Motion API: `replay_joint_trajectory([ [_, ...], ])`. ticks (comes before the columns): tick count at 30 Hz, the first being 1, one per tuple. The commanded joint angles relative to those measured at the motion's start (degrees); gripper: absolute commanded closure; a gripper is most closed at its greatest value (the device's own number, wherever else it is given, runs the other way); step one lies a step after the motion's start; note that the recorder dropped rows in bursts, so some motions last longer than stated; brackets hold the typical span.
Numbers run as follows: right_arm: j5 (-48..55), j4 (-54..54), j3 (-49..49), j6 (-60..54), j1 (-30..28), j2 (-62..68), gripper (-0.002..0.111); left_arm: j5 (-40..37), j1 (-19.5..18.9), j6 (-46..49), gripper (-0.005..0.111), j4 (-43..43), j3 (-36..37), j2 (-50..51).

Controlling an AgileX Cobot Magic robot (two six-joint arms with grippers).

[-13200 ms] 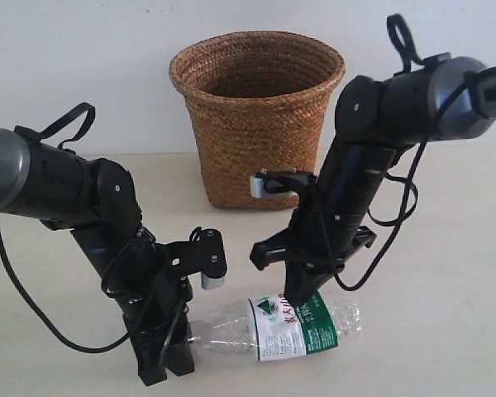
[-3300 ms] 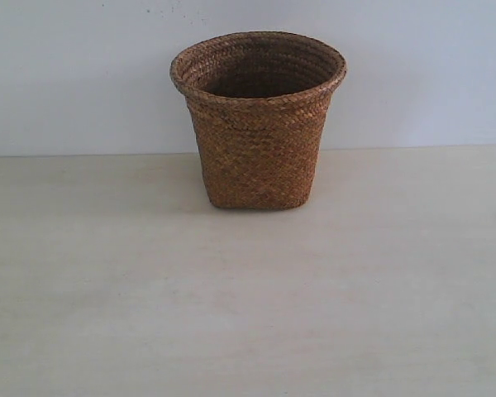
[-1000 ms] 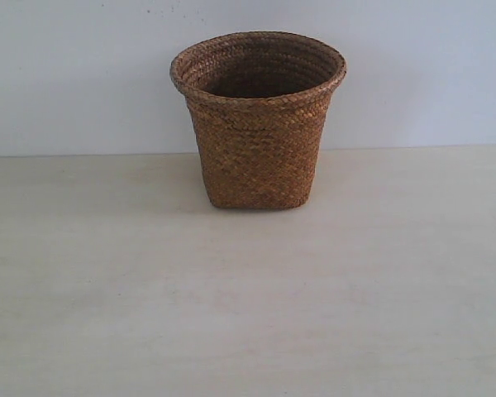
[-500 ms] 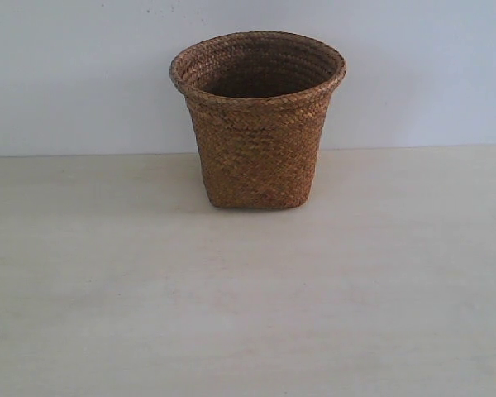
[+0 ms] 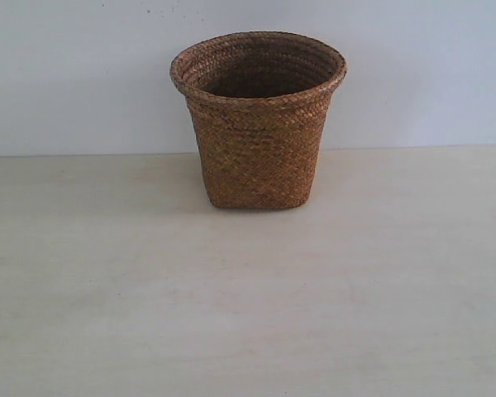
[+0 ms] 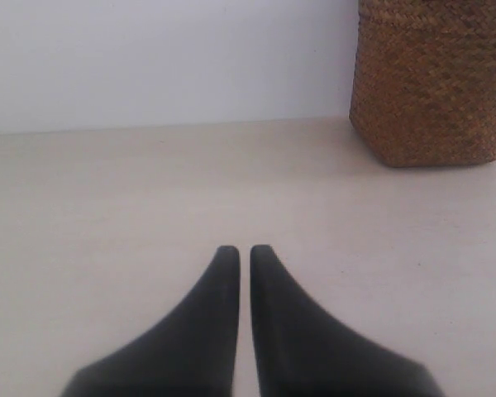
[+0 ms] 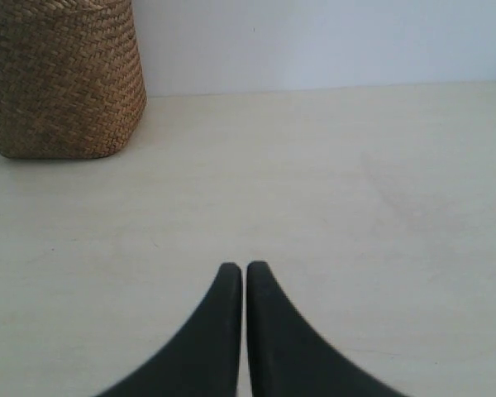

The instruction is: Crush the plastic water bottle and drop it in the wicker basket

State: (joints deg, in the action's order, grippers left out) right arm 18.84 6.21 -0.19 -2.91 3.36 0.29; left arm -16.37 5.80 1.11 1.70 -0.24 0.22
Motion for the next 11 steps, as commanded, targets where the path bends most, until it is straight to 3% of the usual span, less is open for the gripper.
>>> replay_joint_trajectory([
  [1,-0.31,-0.36,0.19,-0.47,-0.02,-0.29,0.108,0.39,-0.18,0.28,0.103,0.45,0.24,-0.22],
  [11,-0.35,-0.36,0.19,-0.47,-0.02,-0.29,0.108,0.39,-0.18,0.28,0.103,0.45,0.24,-0.22],
])
